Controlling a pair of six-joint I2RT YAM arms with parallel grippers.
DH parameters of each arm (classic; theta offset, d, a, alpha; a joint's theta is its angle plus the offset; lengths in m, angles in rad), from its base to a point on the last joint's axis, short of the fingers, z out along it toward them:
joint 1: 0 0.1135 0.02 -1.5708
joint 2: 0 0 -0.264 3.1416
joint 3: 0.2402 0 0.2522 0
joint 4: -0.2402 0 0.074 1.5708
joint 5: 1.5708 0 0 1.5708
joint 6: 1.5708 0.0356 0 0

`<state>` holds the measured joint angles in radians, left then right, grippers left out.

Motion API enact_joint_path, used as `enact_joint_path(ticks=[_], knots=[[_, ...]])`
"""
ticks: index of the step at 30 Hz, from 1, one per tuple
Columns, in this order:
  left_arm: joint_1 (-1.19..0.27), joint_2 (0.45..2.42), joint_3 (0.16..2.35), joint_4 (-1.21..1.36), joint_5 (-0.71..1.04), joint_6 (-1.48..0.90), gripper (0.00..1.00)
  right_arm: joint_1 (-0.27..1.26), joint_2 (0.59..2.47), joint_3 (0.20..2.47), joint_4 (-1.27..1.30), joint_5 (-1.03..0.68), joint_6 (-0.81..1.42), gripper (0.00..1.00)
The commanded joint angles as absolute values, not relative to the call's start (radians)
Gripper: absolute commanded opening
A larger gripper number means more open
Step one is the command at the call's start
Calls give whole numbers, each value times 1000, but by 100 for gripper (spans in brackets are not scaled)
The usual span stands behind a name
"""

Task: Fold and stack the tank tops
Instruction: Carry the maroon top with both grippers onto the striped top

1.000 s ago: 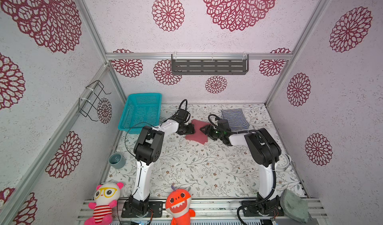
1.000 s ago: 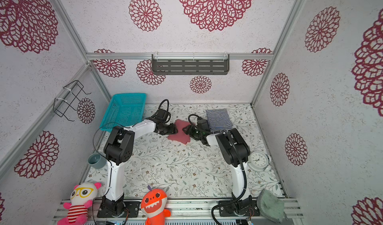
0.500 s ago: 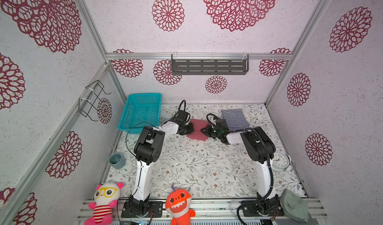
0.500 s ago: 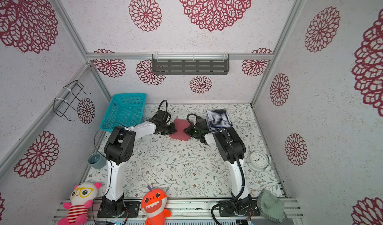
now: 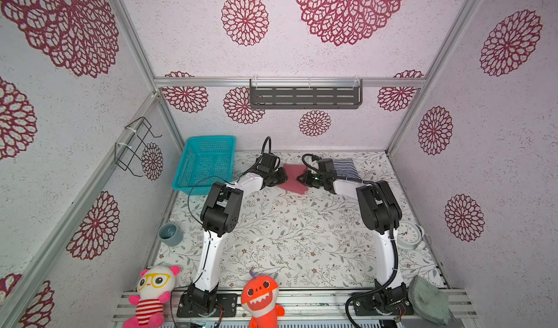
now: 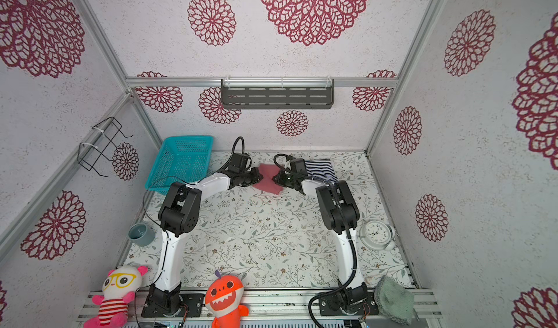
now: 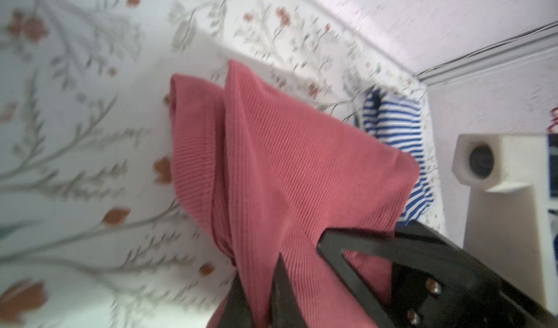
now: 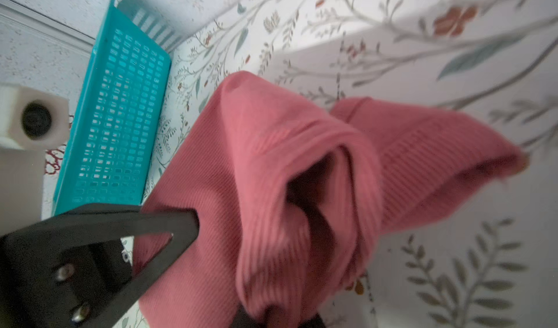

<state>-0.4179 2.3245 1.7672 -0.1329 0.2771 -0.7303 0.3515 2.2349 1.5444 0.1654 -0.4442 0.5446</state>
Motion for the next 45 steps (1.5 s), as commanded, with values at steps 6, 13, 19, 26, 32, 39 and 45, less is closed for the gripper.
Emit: enact_joint_path(ticks=[6, 13, 19, 26, 32, 39, 45], knots=[[-442, 2541, 2128, 154, 593, -718, 5, 261, 2155, 1655, -1, -514, 317, 0], [-484, 2701, 2282, 404, 571, -1019, 2, 151, 2111, 1690, -113, -549, 209, 0], [-574, 2833, 2525, 300, 477, -1074, 0, 60, 2099, 1715, -208, -599, 143, 0], [-645, 2870, 2555, 270, 364, -1063, 0, -37, 2106, 1735, -299, -662, 51, 0], [-693, 2932, 2612, 267, 309, -1077, 0, -123, 2151, 1770, -387, -694, -65, 0], [-728, 2984, 2660, 246, 209, -1034, 6, -183, 2259, 1901, -483, -745, -156, 0], [-730, 2996, 2655, 230, 177, -1035, 7, -190, 2424, 2132, -622, -791, -213, 0]])
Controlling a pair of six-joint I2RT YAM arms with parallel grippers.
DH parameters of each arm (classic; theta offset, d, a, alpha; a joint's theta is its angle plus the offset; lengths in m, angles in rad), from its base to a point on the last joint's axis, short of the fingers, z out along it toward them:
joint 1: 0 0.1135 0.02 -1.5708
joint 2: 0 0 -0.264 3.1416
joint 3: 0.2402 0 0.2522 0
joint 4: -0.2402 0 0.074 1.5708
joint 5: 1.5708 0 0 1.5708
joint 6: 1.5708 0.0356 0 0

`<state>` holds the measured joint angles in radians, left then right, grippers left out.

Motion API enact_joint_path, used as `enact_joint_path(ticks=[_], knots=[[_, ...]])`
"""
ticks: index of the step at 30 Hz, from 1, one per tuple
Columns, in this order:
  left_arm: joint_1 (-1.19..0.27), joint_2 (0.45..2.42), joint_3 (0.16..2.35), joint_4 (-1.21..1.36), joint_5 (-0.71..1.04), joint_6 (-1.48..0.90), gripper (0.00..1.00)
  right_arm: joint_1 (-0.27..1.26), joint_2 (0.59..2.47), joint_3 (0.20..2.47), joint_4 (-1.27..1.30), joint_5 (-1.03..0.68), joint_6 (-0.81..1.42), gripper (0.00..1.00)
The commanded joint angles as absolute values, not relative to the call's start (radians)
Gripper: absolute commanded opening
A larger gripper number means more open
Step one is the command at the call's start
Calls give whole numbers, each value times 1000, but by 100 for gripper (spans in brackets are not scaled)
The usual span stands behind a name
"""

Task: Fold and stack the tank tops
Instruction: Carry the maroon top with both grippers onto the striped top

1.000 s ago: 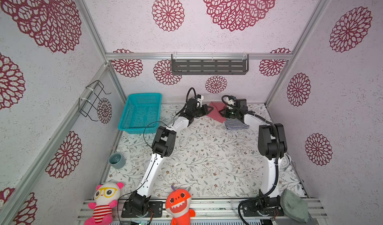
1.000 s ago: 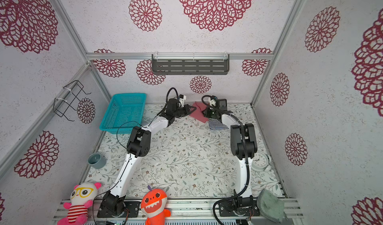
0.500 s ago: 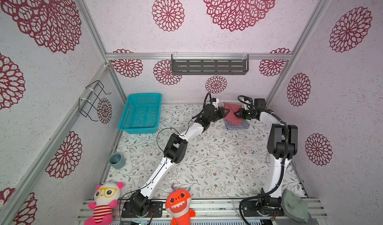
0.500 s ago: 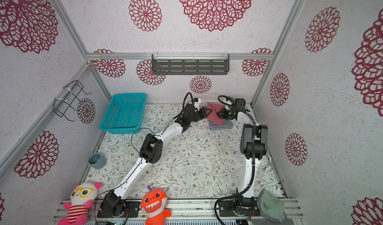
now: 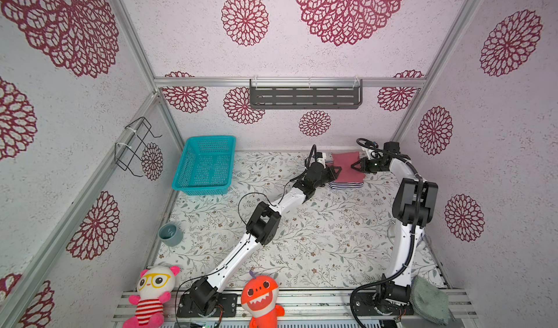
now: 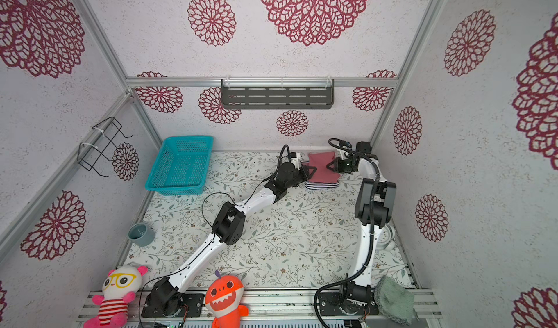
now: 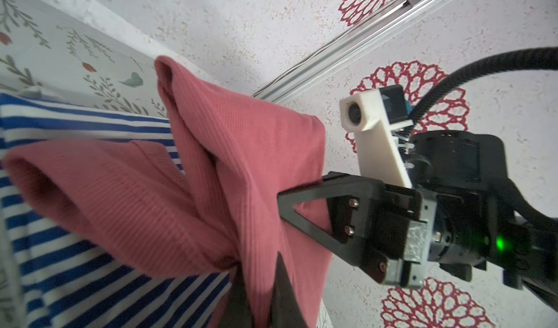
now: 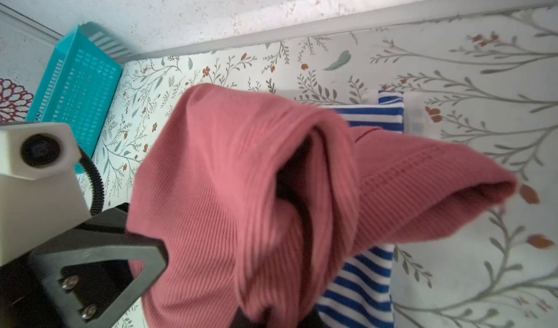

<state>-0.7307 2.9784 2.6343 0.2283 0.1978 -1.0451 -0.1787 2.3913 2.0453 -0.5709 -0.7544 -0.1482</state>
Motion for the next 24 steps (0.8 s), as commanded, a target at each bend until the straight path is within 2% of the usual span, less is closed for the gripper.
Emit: enact_joint_path(ticks=[1, 11, 13, 17, 19, 24], knots=[[-730, 2996, 2653, 227, 169, -1035, 7, -189, 2445, 2155, -618, -808, -206, 0], [-722, 3023, 2617, 226, 142, -1091, 7, -176, 2519, 2161, -502, -741, -128, 1], [-725, 3025, 2616, 215, 150, -1082, 11, -176, 2515, 2164, -485, -728, -112, 22], [-723, 3007, 2603, 202, 169, -1057, 30, -175, 2489, 2165, -454, -729, -80, 46], [-720, 2960, 2560, 202, 171, -1022, 41, -175, 2461, 2164, -450, -724, -75, 54], [-715, 2774, 2367, 200, 84, -878, 57, -172, 2341, 2110, -414, -659, -55, 67]])
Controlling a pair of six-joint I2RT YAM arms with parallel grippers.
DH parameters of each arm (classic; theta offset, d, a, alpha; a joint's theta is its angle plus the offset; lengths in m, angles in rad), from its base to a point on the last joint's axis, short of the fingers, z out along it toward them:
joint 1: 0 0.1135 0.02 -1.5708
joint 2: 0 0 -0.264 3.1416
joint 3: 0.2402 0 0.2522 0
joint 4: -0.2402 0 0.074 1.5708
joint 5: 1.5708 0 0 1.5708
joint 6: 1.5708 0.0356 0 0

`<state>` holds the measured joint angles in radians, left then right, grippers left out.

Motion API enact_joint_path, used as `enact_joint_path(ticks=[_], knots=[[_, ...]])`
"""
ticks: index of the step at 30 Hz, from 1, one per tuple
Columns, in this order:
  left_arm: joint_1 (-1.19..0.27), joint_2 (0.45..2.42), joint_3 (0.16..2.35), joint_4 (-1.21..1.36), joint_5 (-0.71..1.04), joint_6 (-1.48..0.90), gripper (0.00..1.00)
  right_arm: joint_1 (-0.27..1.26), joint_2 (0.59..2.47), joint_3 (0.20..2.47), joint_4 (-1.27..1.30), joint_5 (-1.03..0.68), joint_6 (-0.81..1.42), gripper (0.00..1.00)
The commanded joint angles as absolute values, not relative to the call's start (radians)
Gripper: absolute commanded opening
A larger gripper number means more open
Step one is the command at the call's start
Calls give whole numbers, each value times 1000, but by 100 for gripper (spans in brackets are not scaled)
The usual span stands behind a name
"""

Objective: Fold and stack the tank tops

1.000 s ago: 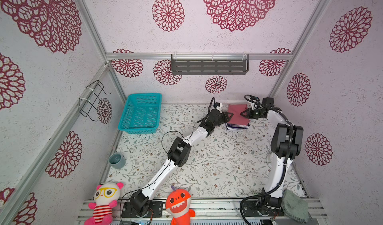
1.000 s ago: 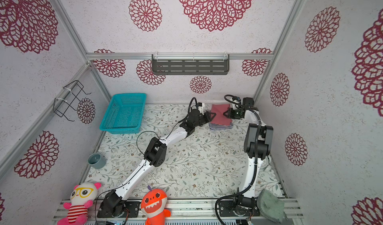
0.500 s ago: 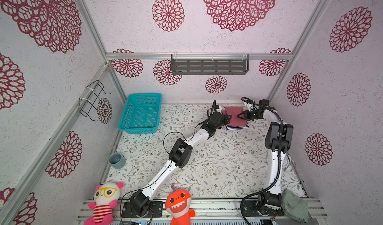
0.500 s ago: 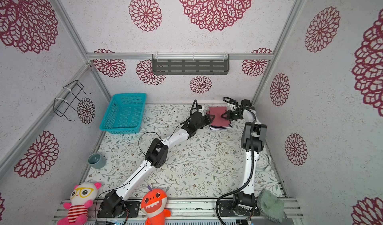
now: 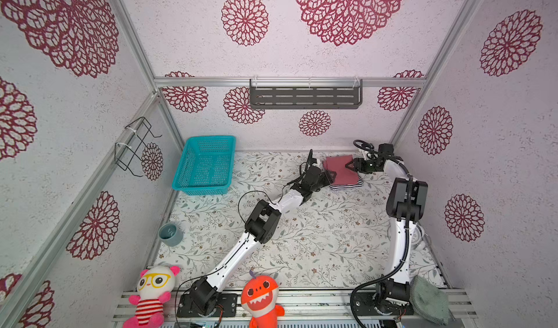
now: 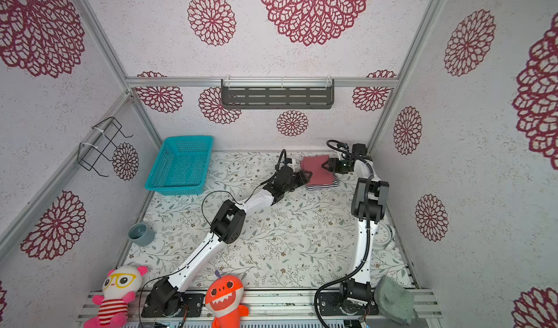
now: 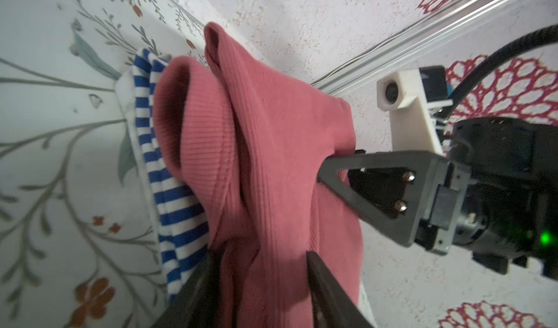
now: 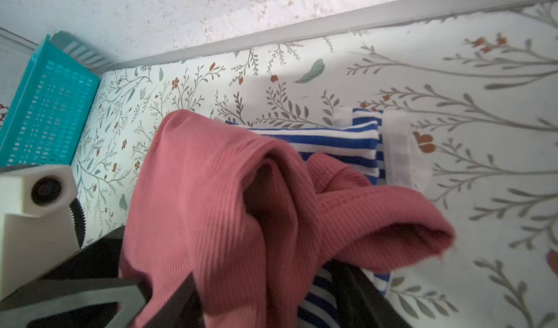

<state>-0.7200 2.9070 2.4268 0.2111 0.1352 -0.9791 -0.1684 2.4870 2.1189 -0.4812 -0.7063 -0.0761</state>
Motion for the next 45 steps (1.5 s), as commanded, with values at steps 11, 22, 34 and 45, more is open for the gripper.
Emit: enact_joint_path(ticks=[11, 22, 34, 45], knots=[[-672, 2315, 1934, 210, -48, -615, 78, -43, 2034, 1701, -160, -218, 69, 72], [-597, 1706, 1278, 157, -128, -553, 86, 4, 2206, 1657, -92, -160, 191, 52], [-418, 1156, 944, -253, -376, -342, 97, 17, 1738, 1359, -40, -84, 78, 99], [-176, 1124, 664, -11, -441, -219, 97, 42, 1356, 664, 292, 199, 69, 99]])
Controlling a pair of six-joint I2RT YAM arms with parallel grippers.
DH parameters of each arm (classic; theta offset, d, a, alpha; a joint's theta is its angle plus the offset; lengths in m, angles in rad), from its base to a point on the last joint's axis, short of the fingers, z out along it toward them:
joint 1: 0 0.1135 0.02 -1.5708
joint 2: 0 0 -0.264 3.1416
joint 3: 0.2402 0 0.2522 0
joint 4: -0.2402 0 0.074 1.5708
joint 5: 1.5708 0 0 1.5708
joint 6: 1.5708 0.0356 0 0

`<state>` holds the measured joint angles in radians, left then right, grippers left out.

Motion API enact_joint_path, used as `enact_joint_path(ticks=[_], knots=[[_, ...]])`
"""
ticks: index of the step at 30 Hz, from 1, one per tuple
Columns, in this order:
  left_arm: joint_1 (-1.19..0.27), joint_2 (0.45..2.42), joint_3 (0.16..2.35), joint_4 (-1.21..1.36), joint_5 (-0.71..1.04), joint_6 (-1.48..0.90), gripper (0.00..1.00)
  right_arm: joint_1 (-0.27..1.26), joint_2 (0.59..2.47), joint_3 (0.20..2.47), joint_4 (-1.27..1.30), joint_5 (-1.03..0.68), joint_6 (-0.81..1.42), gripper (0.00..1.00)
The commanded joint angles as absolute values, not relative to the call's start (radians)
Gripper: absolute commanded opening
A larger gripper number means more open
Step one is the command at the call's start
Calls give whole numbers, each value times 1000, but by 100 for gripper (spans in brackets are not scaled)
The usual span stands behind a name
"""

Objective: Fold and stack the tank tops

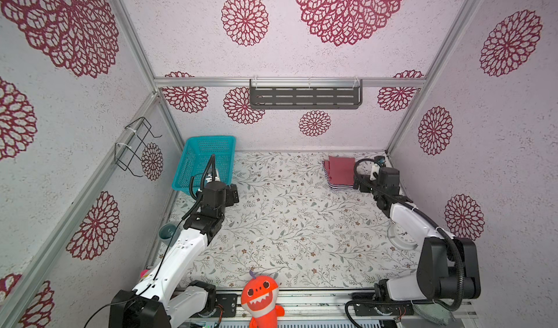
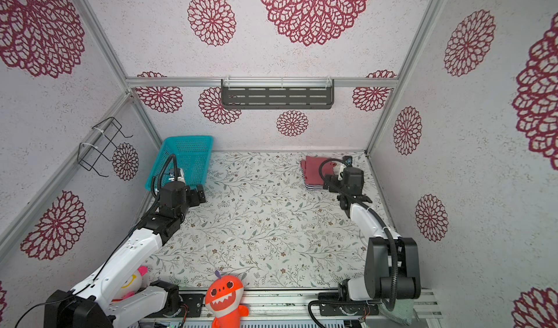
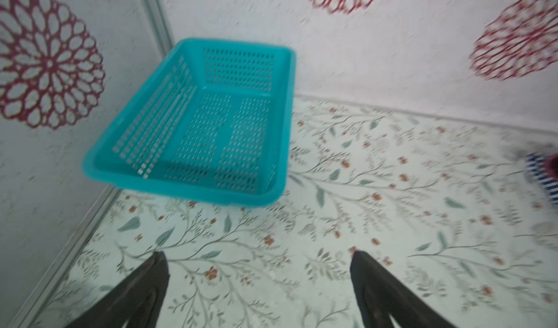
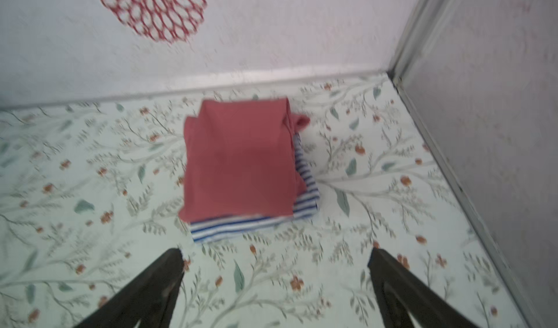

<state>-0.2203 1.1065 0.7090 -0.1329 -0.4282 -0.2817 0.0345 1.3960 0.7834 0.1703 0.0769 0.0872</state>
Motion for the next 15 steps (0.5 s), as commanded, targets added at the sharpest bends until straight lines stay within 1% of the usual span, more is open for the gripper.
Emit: enact_joint_path(ticks=[1, 4, 6, 13, 15], knots=[[-159, 1137, 650, 9, -439, -225, 97, 44, 1345, 623, 328, 212, 64, 99], [-108, 1194, 608, 107, -420, -224, 97, 51, 1330, 524, 414, 227, 55, 99], [-87, 1220, 625, 110, -412, -209, 97, 55, 1331, 474, 492, 236, 47, 99], [-2, 1321, 563, 333, -344, -179, 97, 71, 1363, 366, 748, 261, 39, 99], [17, 1348, 531, 419, -337, -173, 97, 80, 1365, 354, 782, 257, 36, 99]])
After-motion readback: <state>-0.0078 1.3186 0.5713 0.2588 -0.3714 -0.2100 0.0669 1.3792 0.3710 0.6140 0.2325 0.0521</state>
